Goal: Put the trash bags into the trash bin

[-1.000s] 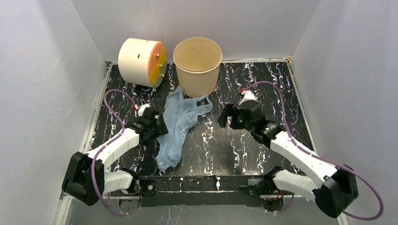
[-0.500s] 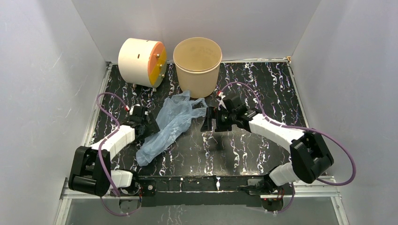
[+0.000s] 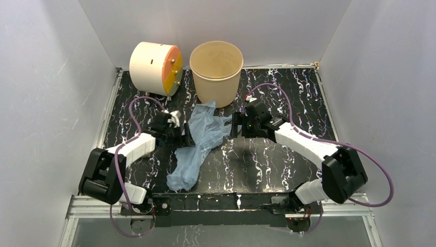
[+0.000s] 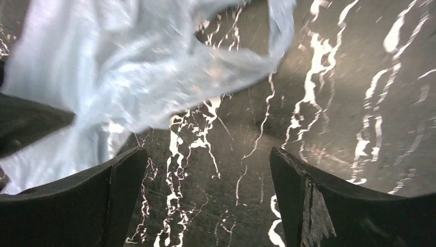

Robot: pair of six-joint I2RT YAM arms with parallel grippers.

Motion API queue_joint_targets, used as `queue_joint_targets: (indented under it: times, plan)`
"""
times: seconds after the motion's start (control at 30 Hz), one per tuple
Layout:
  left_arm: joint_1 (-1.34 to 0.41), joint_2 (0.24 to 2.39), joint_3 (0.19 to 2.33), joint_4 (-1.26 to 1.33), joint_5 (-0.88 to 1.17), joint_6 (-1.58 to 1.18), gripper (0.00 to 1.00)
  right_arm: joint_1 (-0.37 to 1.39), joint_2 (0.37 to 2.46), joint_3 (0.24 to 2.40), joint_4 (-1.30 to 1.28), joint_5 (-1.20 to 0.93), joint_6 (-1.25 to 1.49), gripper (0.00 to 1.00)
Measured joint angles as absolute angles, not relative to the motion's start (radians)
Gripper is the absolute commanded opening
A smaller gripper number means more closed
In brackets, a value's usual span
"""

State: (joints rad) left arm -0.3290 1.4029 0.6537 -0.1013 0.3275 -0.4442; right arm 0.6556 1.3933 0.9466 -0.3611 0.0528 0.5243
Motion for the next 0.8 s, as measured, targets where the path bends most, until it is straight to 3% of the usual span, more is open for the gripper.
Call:
queue_joint_targets:
  times: [0.1, 0.17, 0.27, 0.4, 0.57, 0.8]
  plan:
    - [-0.477, 1.456, 0.728, -0.085, 0.348, -0.422, 0.62, 0.656, 1.312, 0.944, -0.348, 0.109, 0.455, 0.99]
    - [-0.552, 1.493, 0.772, -0.062, 0.361, -0.411, 0.62, 0.656, 1.256, 0.936, -0.33, 0.154, 0.421, 0.99]
    - [-0.62, 1.539, 0.816, -0.03, 0.375, -0.403, 0.67, 0.656, 1.17, 0.915, -0.298, 0.222, 0.366, 0.99]
    - [-0.635, 1.537, 0.825, -0.025, 0.312, -0.412, 0.84, 0.654, 1.126, 0.9, -0.281, 0.263, 0.335, 0.99]
    - [-0.634, 1.458, 0.809, -0.067, 0.139, -0.444, 0.91, 0.654, 1.227, 0.92, -0.26, 0.221, 0.373, 0.99]
    - [-0.628, 1.176, 0.709, -0.201, -0.071, -0.522, 0.96, 0.655, 1.493, 1.007, -0.067, 0.16, 0.451, 0.99]
